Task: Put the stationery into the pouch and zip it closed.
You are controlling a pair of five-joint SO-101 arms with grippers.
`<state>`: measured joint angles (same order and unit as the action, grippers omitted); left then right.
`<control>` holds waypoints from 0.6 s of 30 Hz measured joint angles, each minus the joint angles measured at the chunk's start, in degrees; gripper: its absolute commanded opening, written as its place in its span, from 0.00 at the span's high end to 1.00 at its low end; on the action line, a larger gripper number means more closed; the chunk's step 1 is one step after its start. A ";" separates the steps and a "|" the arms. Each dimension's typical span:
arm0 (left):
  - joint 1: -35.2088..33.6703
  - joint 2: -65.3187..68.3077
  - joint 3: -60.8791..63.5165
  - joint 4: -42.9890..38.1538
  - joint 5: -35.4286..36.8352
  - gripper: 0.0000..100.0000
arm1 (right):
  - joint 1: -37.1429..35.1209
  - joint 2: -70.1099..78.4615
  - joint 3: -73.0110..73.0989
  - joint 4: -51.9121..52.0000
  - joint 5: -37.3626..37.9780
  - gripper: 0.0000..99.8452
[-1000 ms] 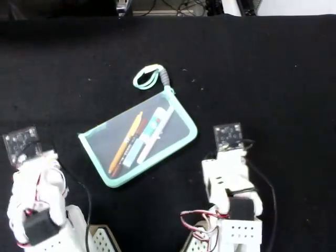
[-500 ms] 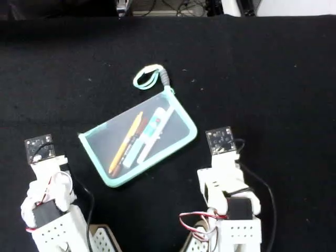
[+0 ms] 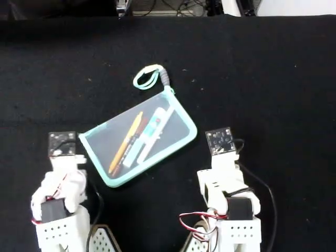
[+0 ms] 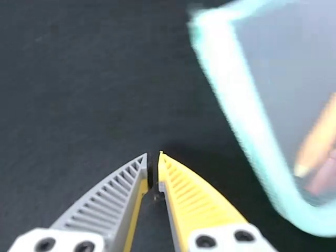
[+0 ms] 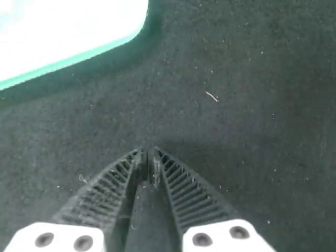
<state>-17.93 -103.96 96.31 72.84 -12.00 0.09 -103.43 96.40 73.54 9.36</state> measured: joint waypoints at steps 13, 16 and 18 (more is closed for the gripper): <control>6.33 0.00 0.00 0.00 0.00 0.95 | 0.00 0.00 0.00 0.09 0.00 0.99; 6.51 0.00 0.00 0.00 0.00 0.95 | 0.00 0.00 0.00 0.26 0.00 0.99; 6.51 0.00 0.00 0.00 0.00 0.95 | 0.00 0.00 0.00 0.26 0.00 0.99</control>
<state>-11.43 -103.96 96.31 72.84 -12.00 0.09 -103.43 96.40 73.80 9.36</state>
